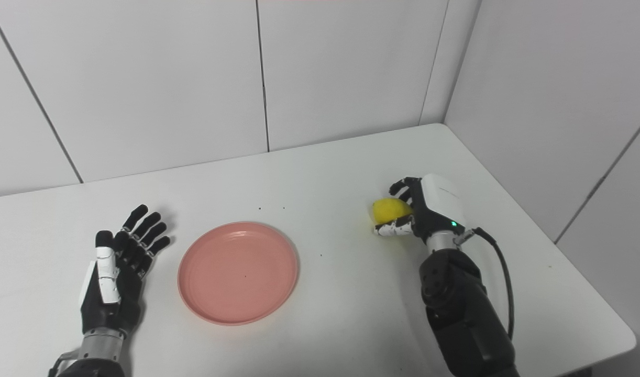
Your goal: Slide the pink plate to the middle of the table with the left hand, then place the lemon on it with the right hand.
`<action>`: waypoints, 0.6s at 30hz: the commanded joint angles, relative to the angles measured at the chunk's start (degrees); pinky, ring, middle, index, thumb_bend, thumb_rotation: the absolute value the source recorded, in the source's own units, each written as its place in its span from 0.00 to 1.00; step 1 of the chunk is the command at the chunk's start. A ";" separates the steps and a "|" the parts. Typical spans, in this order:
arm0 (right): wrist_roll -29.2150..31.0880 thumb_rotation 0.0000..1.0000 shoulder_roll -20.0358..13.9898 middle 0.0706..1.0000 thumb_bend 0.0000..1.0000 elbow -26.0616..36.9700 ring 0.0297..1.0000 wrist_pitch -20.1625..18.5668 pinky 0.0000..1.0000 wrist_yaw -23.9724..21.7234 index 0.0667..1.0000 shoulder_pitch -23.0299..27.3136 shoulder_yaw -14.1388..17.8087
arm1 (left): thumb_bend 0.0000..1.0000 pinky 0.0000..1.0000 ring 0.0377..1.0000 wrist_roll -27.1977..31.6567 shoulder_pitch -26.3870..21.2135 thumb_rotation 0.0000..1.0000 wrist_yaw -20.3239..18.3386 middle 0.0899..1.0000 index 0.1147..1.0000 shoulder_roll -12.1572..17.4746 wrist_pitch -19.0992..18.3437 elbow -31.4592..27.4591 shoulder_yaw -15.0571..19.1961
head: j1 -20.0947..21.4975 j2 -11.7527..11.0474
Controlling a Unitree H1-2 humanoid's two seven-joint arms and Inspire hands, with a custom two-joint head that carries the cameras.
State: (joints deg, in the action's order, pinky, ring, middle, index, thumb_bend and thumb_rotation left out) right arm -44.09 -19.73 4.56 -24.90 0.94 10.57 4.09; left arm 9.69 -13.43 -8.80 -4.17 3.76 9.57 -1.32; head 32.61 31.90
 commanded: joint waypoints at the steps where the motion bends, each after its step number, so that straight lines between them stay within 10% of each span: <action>1: -0.33 0.00 -1.25 0.43 0.51 0.68 0.37 2.76 0.36 3.33 0.51 1.05 -0.12 | 0.80 0.81 0.84 0.04 1.51 0.98 0.34 0.83 0.82 0.05 0.48 0.26 0.22 | -0.05 0.06; 18: 2.00 0.00 -0.25 0.43 0.52 7.07 0.38 1.80 0.37 5.58 0.50 -0.04 0.25 | 0.81 0.83 0.86 -1.83 2.06 1.00 1.21 0.86 0.85 -0.72 -0.69 -1.59 -2.01 | -6.12 1.71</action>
State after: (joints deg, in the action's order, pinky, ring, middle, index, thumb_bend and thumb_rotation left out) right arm -41.98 -19.63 8.35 -24.23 4.91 9.36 3.63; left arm 8.29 -12.58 -7.80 -4.27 3.03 8.52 -2.77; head 26.90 33.49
